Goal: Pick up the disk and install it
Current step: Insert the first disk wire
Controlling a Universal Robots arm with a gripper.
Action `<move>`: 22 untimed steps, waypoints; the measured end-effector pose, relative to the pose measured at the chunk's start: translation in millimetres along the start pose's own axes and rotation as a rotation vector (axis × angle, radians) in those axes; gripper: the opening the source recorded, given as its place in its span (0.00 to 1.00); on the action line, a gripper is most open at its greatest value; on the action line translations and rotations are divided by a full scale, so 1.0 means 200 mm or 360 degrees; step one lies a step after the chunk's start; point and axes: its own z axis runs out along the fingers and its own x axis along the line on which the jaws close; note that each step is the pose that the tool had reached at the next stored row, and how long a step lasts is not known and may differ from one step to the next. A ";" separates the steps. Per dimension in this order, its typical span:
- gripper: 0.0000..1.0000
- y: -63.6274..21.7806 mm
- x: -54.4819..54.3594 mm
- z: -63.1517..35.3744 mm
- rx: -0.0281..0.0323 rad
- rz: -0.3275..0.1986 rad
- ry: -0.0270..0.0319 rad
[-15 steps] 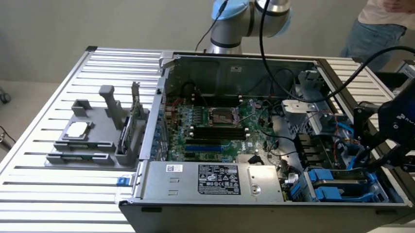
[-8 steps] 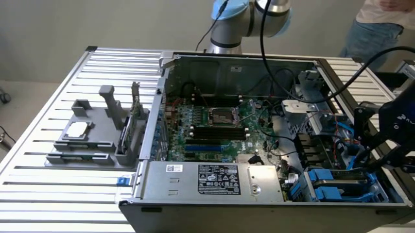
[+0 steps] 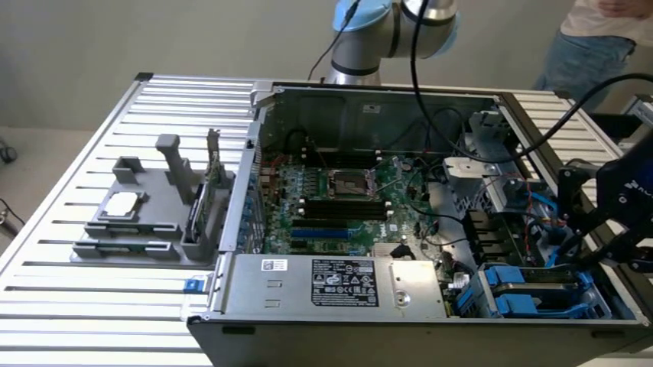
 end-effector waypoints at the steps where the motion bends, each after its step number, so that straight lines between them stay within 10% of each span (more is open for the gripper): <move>1: 0.29 0.002 0.00 0.000 0.00000 0.0003 0.00000; 22: 0.20 0.005 -0.02 0.024 0.00183 0.0105 0.00183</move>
